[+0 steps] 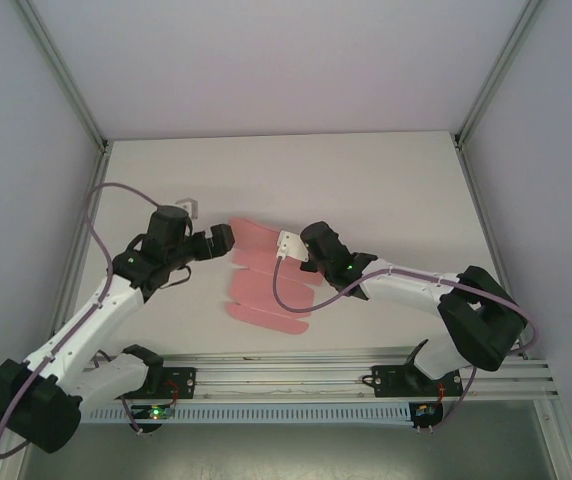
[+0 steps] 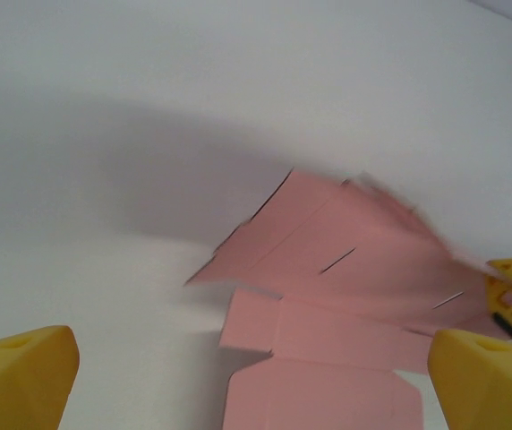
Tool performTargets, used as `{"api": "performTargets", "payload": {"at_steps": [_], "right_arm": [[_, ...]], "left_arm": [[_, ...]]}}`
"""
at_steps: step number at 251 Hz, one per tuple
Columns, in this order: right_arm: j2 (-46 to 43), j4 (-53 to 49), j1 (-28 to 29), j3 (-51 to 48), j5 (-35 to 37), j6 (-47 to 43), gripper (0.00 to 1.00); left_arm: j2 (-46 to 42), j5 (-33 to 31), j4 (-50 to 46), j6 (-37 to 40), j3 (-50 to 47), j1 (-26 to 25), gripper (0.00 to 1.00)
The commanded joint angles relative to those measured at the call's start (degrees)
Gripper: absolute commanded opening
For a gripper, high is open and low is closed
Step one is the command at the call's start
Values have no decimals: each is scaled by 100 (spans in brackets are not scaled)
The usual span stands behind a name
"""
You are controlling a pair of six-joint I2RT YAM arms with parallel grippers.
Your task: Assemble paper box
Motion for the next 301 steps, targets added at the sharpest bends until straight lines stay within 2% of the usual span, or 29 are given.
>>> {"api": "performTargets", "payload": {"at_steps": [1, 20, 43, 77, 104, 120, 130, 139, 157, 176, 203, 212, 242, 301], "right_arm": [[50, 134, 87, -28, 22, -136, 0], [18, 168, 85, -44, -55, -180, 0], [7, 265, 87, -98, -99, -239, 0], [49, 290, 85, -117, -78, -318, 0], [84, 295, 82, -100, -83, -330, 0], [79, 270, 86, -91, -106, -330, 0], [73, 260, 78, -91, -128, -330, 0], [76, 255, 73, -95, -135, -322, 0], [78, 217, 86, -79, -148, -312, 0], [55, 181, 87, -74, -179, -294, 0], [-44, 155, 86, -103, -265, -248, 0], [-80, 153, 86, -115, -297, -240, 0], [-119, 155, 78, -102, -303, -177, 0], [-48, 111, 42, 40, -112, 70, 0]], "left_arm": [[454, -79, -89, 409, 687, -8, 100], [867, -180, -285, 411, 1122, -7, 100], [1340, -6, -387, 482, 1549, -8, 100], [1766, 881, -196, 932, 1845, -8, 100], [1957, 1156, -321, 1083, 2020, -8, 100], [2001, 1129, -333, 1076, 1998, -7, 92], [2020, 1203, -315, 1053, 1964, -8, 80], [2030, 1407, -282, 1049, 1948, -8, 70], [2022, 2035, -3, 1051, 1831, -6, 60], [2017, 2374, 284, 1014, 1691, -8, 59], [2137, 2147, 96, 1085, 1753, -8, 57], [2186, 2098, 39, 1096, 1760, -8, 54], [2352, 2402, 35, 1130, 1721, -23, 48], [2242, 2407, 120, 1041, 1322, -211, 46]]}}
